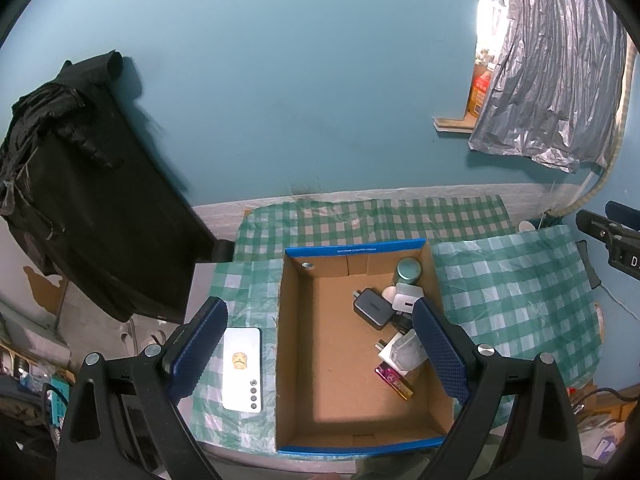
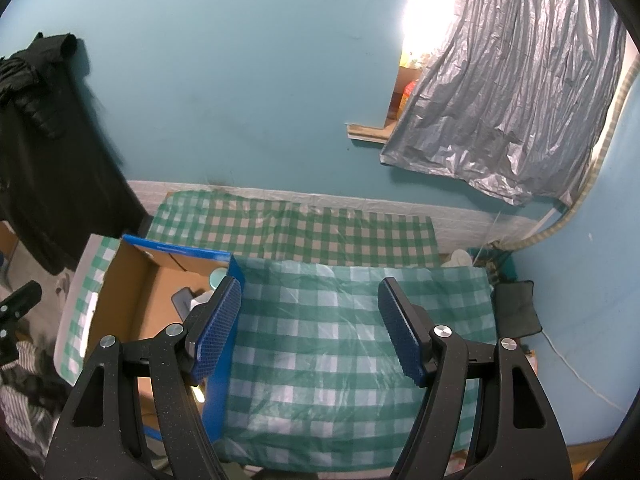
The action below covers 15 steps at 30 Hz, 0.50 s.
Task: Organize rigid objects
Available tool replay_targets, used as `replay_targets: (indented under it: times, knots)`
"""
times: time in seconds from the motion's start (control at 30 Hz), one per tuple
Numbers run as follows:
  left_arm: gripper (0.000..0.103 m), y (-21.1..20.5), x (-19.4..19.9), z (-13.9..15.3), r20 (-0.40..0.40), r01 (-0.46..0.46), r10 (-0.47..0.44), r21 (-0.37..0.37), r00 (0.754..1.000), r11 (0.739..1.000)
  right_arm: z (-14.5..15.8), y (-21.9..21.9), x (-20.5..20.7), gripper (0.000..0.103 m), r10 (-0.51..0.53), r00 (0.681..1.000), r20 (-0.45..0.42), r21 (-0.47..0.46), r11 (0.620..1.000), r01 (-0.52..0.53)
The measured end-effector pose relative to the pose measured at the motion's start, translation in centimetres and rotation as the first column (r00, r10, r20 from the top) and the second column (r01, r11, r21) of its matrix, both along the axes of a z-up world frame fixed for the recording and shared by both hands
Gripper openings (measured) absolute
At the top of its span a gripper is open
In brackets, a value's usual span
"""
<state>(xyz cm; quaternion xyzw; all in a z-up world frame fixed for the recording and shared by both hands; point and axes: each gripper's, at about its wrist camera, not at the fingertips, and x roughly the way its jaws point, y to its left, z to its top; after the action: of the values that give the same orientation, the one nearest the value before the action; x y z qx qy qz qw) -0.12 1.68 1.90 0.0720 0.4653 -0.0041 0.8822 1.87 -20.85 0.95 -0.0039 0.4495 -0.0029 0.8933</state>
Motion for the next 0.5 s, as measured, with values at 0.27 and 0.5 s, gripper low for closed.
replay_targets:
  times: [0.27, 0.5]
  knots:
    - [0.095, -0.17, -0.13, 0.05, 0.001, 0.002, -0.002, 0.004, 1.0, 1.0, -0.06, 0.03, 0.03, 0.071, 0.001, 1.0, 0.0, 0.001, 1.0, -0.001]
    - [0.095, -0.33, -0.24, 0.06, 0.0, 0.001, -0.001, 0.003, 1.0, 1.0, -0.09, -0.06, 0.01, 0.071, -0.001, 1.0, -0.003, 0.004, 1.0, 0.001]
